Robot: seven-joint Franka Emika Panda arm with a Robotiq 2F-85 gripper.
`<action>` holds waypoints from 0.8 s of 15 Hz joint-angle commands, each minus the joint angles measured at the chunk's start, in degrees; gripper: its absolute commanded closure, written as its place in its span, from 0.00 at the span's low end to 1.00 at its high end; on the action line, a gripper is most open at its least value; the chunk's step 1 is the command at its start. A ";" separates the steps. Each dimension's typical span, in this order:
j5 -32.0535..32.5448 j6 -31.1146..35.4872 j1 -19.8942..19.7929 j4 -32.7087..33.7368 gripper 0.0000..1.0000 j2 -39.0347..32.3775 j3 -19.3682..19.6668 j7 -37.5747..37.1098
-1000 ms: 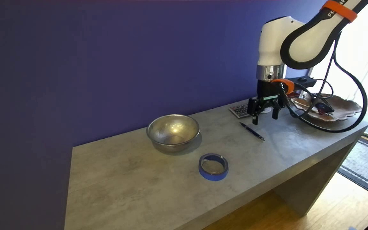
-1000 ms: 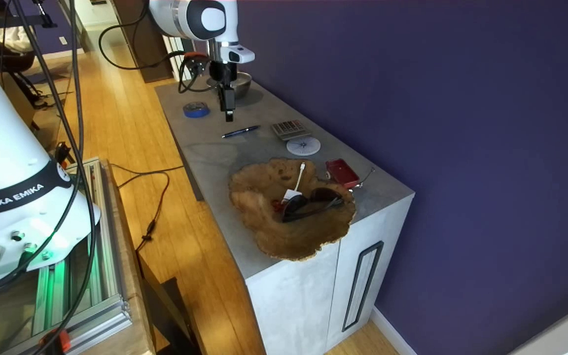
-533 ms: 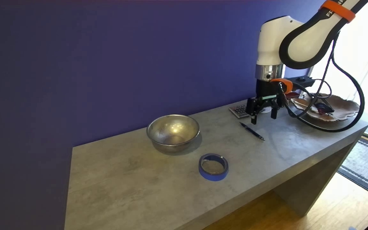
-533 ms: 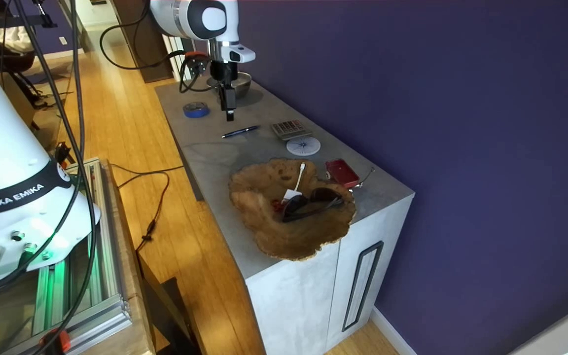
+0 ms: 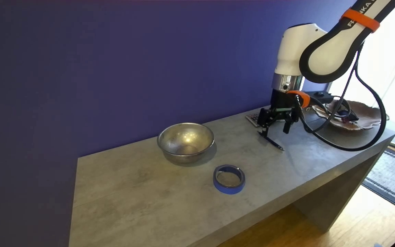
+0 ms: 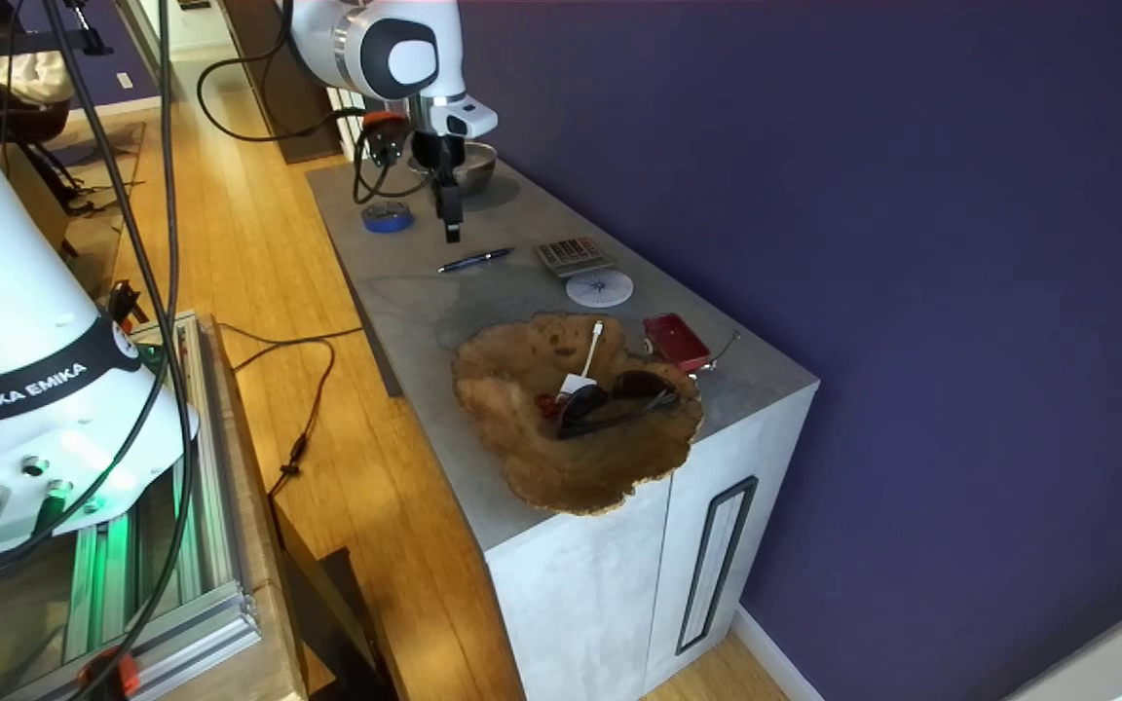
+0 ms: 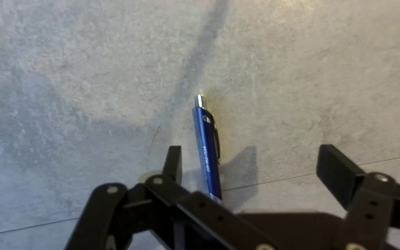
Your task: Put the black pen in the silver bowl
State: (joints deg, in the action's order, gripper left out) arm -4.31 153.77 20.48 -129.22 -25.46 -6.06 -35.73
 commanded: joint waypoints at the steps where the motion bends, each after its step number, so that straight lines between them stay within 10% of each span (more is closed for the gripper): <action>1: 1.08 6.26 0.53 -0.54 0.04 -2.70 0.86 2.42; 6: 1.46 10.22 2.66 0.17 0.13 -6.35 3.13 5.68; 12: 2.59 13.19 8.14 -0.04 0.61 -6.98 9.18 4.44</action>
State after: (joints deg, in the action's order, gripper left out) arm -3.08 165.26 25.74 -129.38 -32.27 0.25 -30.19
